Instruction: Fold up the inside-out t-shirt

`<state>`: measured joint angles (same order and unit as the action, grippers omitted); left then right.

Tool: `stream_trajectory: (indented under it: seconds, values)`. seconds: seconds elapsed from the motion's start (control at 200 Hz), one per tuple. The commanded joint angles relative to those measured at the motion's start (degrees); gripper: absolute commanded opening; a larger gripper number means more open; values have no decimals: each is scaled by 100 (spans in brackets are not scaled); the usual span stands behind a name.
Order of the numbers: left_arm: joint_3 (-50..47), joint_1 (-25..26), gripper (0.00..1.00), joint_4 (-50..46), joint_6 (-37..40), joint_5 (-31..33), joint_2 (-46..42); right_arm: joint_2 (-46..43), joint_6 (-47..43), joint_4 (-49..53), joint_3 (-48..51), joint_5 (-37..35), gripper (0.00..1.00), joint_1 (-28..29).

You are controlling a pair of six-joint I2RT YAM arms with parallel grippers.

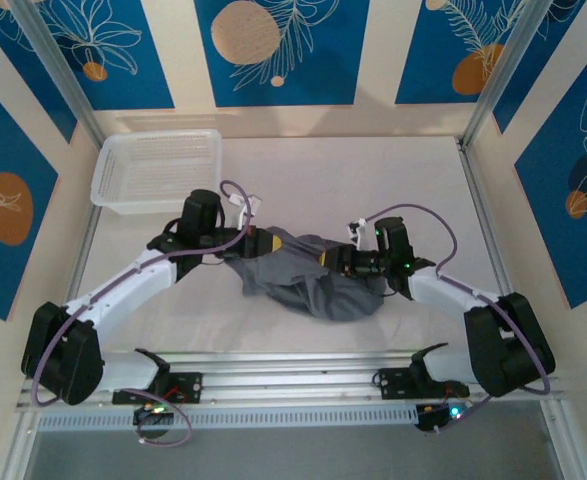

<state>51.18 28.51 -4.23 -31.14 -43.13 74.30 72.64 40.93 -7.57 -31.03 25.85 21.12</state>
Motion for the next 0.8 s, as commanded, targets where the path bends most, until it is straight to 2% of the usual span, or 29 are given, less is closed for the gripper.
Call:
stream_trajectory:
  seconds: [0.0, 0.155, 0.275, 0.395, 0.435, 0.475, 0.57, 0.605, 0.705, 0.745, 0.795]
  values:
    - [280, -33, 0, -314, 442, -408, -16, -718, -778, 937, -321, -1202, 47, 440]
    - [523, 158, 0, -867, 1078, -514, -12, -1133, -2669, 430, -444, -3006, 52, 1222]
    - [718, 212, 0, -1107, 1336, -580, -47, -682, -4001, 192, -787, -2987, 55, 1551]
    - [934, 268, 0, -1468, 1624, -573, 10, -200, -4739, 239, -1144, -2452, 54, 1792]
    - [979, 282, 0, -1561, 1718, -578, 15, -50, -4764, 250, -1271, -2400, 52, 1836]
    - [990, 286, 0, -1654, 1793, -538, 15, 67, -4686, 381, -1455, -2390, 46, 1868]
    - [1025, 286, 0, -1995, 1967, -109, 38, 134, -4307, 673, -1735, -2032, 14, 1860]
    - [1039, 285, 0, -2171, 2032, 114, 79, 64, -4155, 701, -1752, -1803, 7, 1847]
    - [1043, 286, 1, -2674, 2110, 1109, 284, -229, -3482, 742, -1731, -946, 2, 1706]
    - [1007, 290, 9, -2834, 2128, 1467, 381, -358, -3138, 757, -1708, -685, 0, 1625]
    - [874, 300, 23, -2843, 2125, 1571, 436, -521, -2643, 700, -1637, -492, 0, 1510]
